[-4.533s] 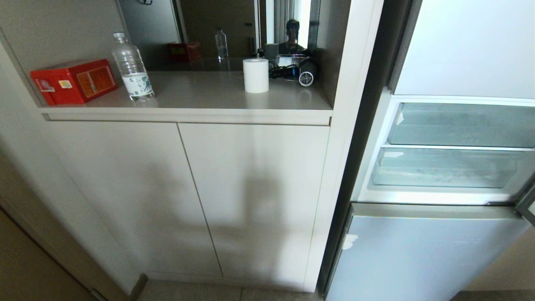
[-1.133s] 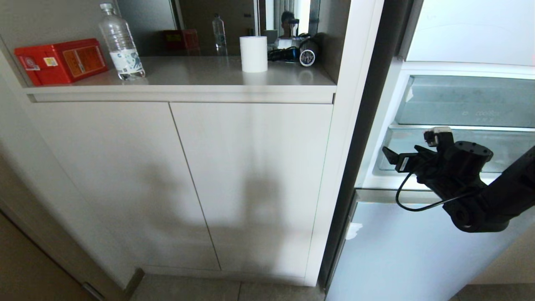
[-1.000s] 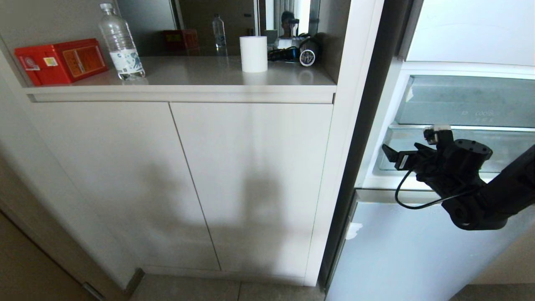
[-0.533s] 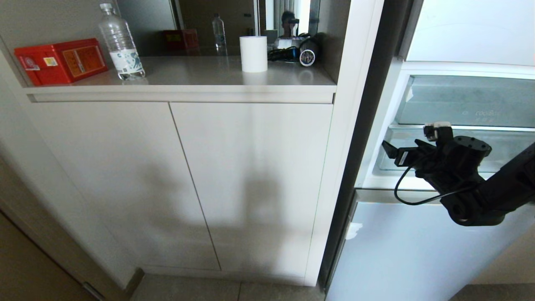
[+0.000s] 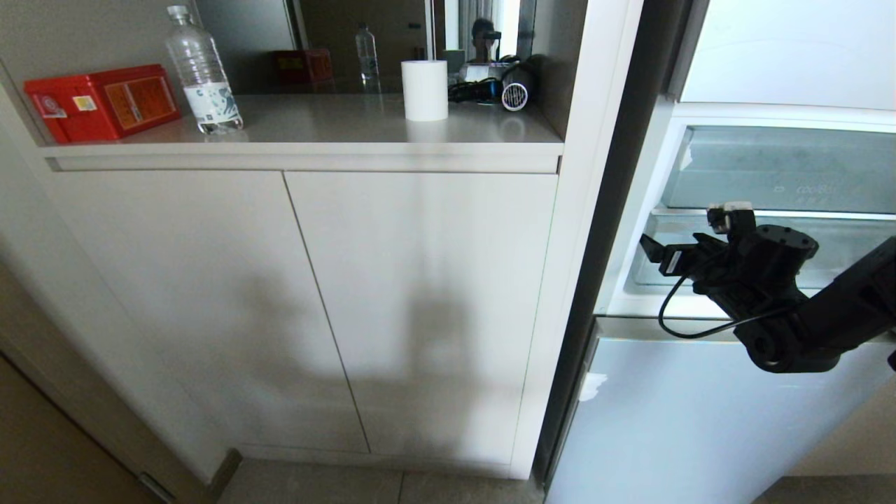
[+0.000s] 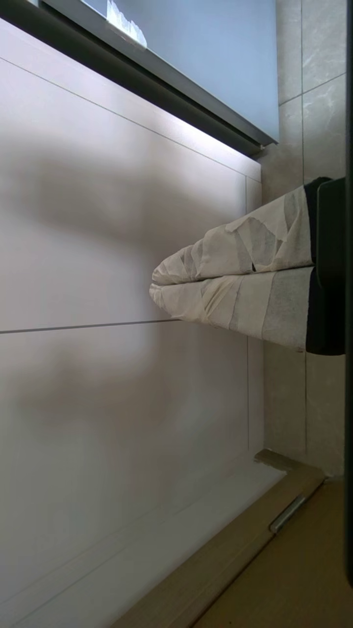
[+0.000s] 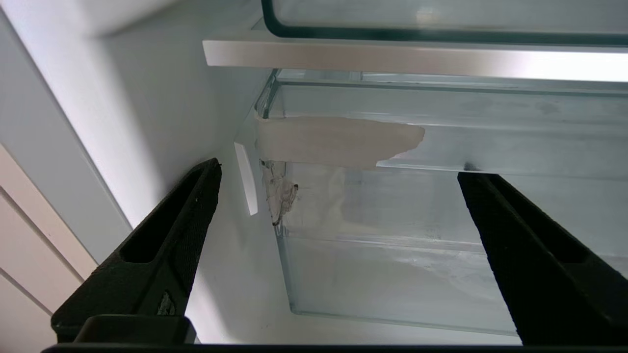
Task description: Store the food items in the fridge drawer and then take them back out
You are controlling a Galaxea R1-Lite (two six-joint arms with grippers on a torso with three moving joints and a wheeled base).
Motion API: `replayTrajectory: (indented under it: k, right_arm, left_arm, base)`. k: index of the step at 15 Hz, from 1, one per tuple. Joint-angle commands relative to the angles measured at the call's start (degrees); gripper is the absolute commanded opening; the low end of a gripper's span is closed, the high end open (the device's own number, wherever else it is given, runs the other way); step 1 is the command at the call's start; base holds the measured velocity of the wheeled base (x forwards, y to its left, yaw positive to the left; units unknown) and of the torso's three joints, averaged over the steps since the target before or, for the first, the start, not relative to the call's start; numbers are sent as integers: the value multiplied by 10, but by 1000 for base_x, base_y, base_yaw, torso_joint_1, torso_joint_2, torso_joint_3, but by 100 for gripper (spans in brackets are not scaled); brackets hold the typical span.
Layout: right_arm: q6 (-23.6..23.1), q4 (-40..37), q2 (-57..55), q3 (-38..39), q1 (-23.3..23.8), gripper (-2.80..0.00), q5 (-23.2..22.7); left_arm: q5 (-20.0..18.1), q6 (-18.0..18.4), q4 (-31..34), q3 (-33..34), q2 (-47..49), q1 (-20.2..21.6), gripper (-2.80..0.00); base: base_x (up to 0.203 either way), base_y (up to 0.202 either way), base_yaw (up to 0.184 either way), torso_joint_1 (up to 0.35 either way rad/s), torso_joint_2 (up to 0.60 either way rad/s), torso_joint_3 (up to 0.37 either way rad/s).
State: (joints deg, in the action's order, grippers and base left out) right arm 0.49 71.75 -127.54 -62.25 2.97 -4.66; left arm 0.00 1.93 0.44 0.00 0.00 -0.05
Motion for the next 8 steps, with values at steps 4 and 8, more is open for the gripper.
replayTrajectory:
  k: [4, 8]
  right_arm:
    - [1, -4, 1, -13, 0, 0, 0]
    - [1, -3, 1, -8, 0, 0, 0]
  left_arm:
    - [0, 0, 0, 0, 1, 0, -280]
    - [0, 0, 0, 0, 1, 0, -280]
  base:
    - [0, 0, 0, 0, 0, 0]
    - [0, 0, 0, 0, 0, 0]
